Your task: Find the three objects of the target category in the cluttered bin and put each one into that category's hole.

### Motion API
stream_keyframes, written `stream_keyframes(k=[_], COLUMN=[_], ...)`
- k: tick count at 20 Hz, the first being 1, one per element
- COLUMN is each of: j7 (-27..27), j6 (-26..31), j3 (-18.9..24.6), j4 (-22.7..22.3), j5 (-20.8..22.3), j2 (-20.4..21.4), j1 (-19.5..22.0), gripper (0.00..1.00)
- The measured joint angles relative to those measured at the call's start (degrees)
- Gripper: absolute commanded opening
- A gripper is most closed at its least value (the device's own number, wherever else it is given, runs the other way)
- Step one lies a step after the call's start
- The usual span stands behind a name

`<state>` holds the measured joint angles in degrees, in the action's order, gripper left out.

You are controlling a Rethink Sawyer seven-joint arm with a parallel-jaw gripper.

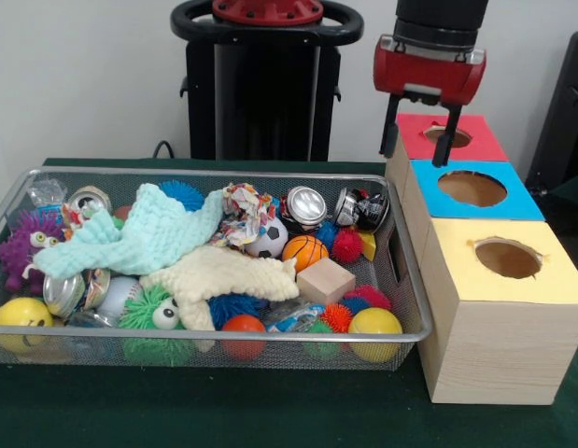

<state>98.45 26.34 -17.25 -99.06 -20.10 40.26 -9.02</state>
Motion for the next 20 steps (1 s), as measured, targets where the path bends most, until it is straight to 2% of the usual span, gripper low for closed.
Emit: stream_keyframes(k=[9,20], j7=[0.00,0.00], j6=[0.11,0.11], j3=[2.80,6.69], j4=[3.40,4.20], j5=[3.27,6.85], j2=[-2.17,-2.32], j1=[4.41,7.95], gripper=[1.00,1.00])
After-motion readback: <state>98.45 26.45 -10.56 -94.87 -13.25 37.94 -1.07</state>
